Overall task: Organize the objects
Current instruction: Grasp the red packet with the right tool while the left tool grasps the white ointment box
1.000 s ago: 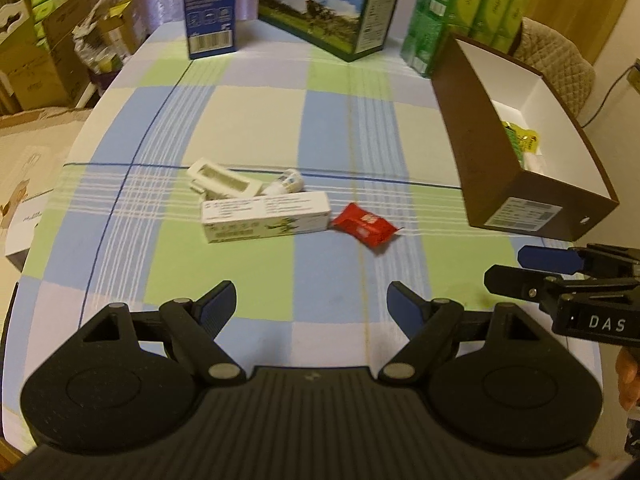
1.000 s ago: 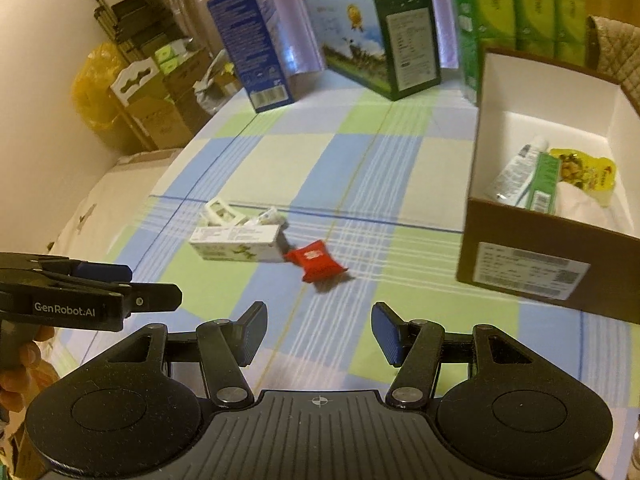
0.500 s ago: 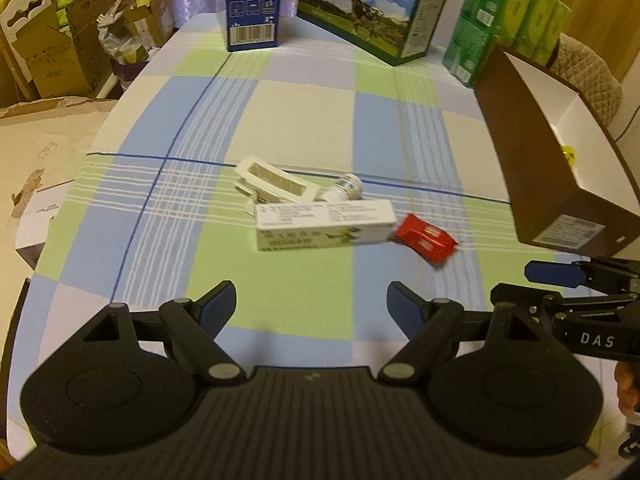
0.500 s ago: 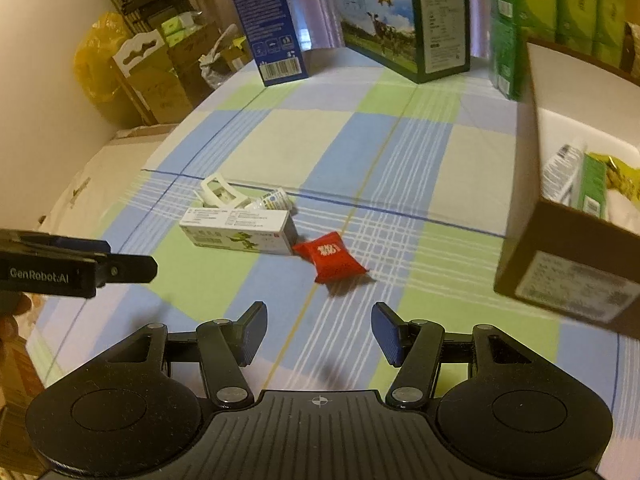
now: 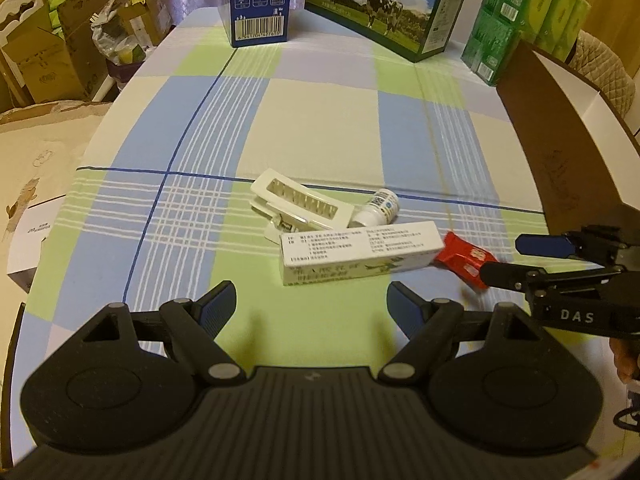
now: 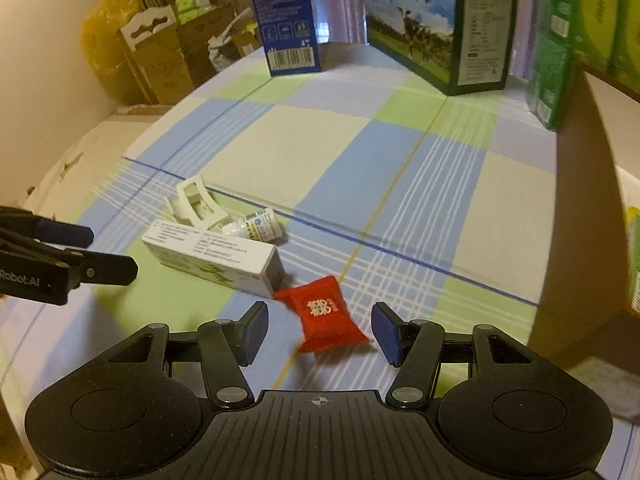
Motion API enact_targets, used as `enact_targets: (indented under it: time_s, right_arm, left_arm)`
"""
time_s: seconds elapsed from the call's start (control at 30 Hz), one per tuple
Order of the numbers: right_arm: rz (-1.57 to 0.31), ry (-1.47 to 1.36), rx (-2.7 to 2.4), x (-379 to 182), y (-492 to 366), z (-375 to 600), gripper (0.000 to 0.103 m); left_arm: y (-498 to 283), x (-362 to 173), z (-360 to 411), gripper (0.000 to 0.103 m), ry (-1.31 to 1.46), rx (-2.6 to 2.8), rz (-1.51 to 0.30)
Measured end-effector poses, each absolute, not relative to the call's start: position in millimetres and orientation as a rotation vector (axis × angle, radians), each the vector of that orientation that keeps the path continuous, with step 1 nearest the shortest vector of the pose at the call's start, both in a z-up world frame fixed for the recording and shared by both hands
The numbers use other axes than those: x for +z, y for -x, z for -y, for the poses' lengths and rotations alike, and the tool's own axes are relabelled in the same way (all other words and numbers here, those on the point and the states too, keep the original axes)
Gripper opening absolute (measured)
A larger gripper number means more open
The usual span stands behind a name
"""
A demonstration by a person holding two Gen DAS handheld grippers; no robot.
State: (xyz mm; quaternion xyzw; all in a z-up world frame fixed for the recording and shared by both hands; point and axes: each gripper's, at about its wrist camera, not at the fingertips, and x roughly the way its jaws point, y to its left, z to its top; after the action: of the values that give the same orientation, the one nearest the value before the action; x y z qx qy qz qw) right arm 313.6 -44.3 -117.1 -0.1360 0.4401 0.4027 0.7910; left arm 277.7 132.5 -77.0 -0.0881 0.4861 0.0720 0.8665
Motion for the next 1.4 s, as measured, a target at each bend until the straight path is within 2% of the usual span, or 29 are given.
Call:
enact_targets:
  time_s: [0.4, 0.43, 0.47, 0.5, 0.53, 1.07, 1.4]
  right_arm:
    - [-0.992, 0.344, 0.895, -142.9, -329.1, 24.4, 0.054]
    - [-0.994, 0.346, 0.895, -144.1, -329.3, 23.9, 0.050]
    - [-1.000, 0.349, 0.898, -145.4, -329.4, 23.5, 0.038]
    - [-1.007, 0.355, 0.900, -147.0, -329.6, 23.3, 0.031]
    - [-1.007, 0.362, 0.898, -148.3, -329.6, 24.0, 0.028]
    - [-1.079, 0.269, 0.738, -141.8, -332.8, 75.4, 0.025]
    - [-1.105, 0.205, 0.614, -135.0, -325.4, 122.4, 0.025]
  left_arm:
    - [-301.1, -97.9, -147.2, 0.080, 0.160, 0.117, -1.045]
    - [-302.5, -98.8, -147.2, 0.080, 0.158, 0.111, -1.045]
    - [-304.1, -100.3, -147.8, 0.080, 0.155, 0.103, -1.046]
    - [-305.5, -101.5, -148.0, 0.080, 0.153, 0.099, -1.048]
    - [-306.9, -102.6, -148.4, 0.080, 0.151, 0.096, -1.050]
    - [-318.8, -114.9, -141.2, 0.080, 0.136, -0.035, -1.011]
    - [-306.5, -113.0, -93.4, 0.080, 0.096, -0.205, -1.009]
